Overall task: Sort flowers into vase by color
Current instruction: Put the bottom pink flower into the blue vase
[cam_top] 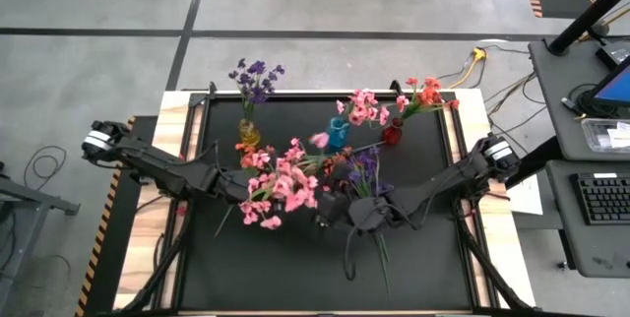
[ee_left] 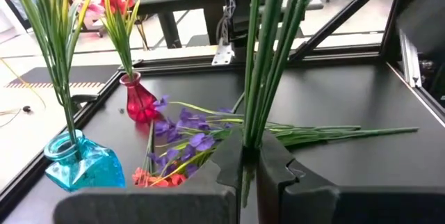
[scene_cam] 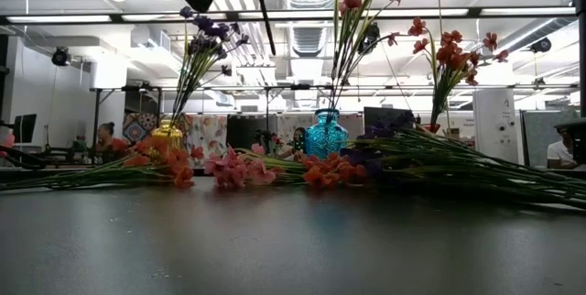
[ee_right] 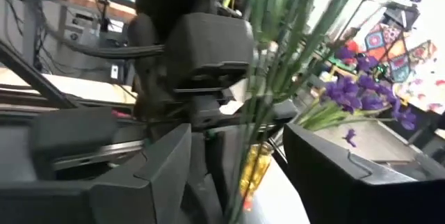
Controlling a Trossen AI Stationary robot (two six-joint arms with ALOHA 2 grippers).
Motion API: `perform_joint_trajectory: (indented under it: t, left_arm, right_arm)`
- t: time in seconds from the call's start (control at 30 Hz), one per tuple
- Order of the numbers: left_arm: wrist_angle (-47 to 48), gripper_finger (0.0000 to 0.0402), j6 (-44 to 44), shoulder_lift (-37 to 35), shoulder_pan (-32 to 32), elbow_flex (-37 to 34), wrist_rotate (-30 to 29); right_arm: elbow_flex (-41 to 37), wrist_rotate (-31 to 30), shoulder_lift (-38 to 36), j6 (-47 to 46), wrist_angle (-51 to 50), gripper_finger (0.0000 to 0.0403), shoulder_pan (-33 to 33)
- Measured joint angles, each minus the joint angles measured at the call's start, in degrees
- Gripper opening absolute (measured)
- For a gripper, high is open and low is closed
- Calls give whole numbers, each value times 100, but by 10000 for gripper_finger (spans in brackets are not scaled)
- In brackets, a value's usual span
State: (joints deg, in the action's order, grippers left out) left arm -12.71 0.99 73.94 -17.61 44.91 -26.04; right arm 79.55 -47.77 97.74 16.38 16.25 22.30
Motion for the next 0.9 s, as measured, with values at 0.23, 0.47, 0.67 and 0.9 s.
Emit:
perform_joint_trajectory:
  t: [0.23, 0.47, 0.67, 0.9]
  left_arm:
    - [-33, 0, 82, 19, 0, 0, -4]
    - [-57, 1, 243, 19, 0, 0, -19]
    - [103, 44, 374, 3, 2, 5, -2]
    - [2372, 138, 1019, -134, -6, 758, -2]
  right_arm:
    - [-2, 267, 11, -32, -12, 201, -182]
    - [112, 480, 13, -136, -297, 73, -304]
    - [483, 629, 19, -254, -1037, 14, -300]
    - [745, 576, -111, 176, -1340, 10, -559]
